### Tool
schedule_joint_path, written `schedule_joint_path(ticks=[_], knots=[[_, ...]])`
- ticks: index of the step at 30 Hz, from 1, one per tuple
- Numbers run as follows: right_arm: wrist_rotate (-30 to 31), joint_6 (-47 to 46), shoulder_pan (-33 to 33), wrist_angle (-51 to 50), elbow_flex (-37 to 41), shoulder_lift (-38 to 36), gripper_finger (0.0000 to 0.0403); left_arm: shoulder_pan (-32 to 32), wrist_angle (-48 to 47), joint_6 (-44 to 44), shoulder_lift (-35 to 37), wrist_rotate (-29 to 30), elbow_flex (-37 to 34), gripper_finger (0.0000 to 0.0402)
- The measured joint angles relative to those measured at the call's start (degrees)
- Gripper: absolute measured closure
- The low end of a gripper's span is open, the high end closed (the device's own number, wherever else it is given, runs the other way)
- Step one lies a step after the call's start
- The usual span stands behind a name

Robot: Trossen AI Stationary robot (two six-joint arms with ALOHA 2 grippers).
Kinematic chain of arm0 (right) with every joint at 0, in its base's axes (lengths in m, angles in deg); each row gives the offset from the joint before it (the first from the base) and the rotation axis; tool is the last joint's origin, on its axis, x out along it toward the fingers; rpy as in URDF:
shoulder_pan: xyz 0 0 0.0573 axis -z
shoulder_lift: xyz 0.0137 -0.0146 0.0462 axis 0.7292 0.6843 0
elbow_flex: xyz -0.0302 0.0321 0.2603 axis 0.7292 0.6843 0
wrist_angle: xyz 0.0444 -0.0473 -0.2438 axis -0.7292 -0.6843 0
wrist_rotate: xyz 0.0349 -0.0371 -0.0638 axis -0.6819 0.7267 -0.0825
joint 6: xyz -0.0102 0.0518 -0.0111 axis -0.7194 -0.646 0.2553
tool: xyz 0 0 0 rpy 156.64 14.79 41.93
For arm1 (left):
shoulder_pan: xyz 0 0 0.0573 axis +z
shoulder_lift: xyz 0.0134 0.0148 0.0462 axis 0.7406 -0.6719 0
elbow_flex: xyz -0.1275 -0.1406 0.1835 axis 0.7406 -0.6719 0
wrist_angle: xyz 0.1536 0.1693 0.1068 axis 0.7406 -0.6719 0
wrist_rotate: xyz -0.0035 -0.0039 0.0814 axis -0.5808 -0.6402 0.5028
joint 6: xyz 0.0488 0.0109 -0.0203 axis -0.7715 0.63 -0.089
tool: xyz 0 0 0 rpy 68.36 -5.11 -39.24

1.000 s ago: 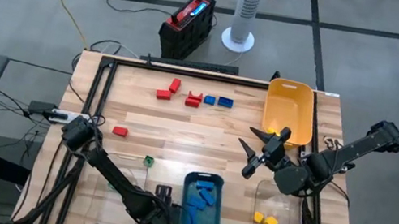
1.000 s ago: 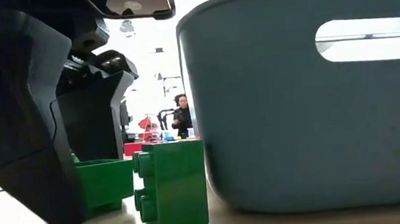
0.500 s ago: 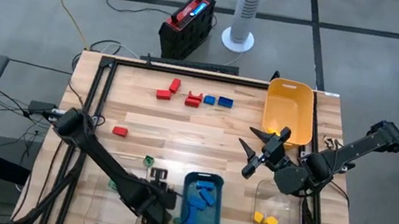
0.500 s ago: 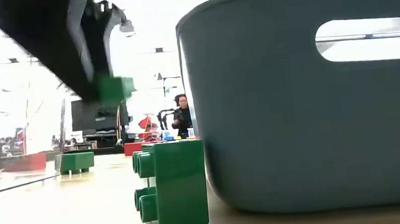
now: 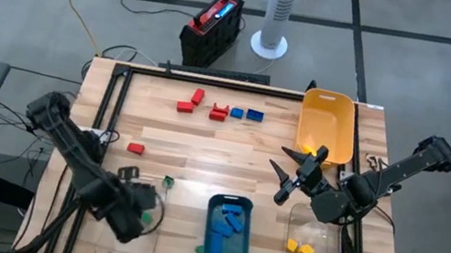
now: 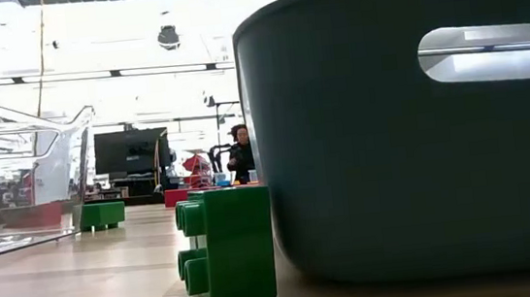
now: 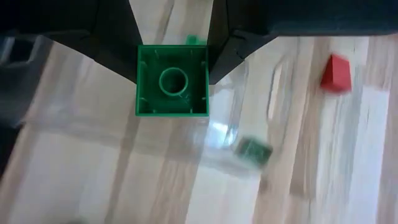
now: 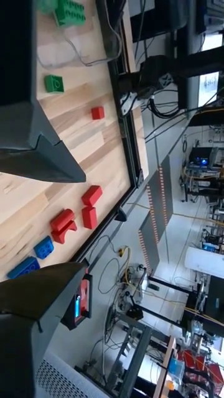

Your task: Sort blocks

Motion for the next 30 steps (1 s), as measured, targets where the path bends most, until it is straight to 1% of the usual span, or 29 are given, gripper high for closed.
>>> schedule_joint_path(ticks=[3, 6, 10, 13, 22, 27, 30], knots=[[0.0, -0.13, 0.0, 0.19, 0.0, 0.0, 0.0173, -2.59, 0.48, 2.97, -0.28, 0.35, -4.25, 0.0252], [0.0, -0.15, 0.02, 0.81, 0.0, 0.0, 0.0173, -3.47, 3.23, 3.41, -0.37, 0.31, -9.77, 0.0244], [0.0, -0.15, -0.01, 1.1, 0.0, 0.0, 0.0173, -2.36, 3.82, 4.78, -0.38, 0.16, -15.8, 0.0236], [0.02, -0.16, -0.26, 1.13, 0.0, 0.0, 0.0173, -1.22, 4.04, 5.08, -0.39, -1.02, -18.58, 0.0234], [0.02, -0.16, -0.22, 0.7, 0.0, 0.0, 0.0173, 0.94, 4.58, 3.87, -0.37, -0.72, -18.88, 0.0232], [0.02, -0.41, -0.24, 0.98, 0.02, 0.0, 0.0173, 1.6, 4.65, 3.62, -0.35, 3.12, -18.84, 0.0232], [0.01, -1.15, -0.26, 0.94, 0.02, 0.0, 0.0173, 1.46, 4.39, 0.87, -0.35, 2.96, -18.24, 0.0232]])
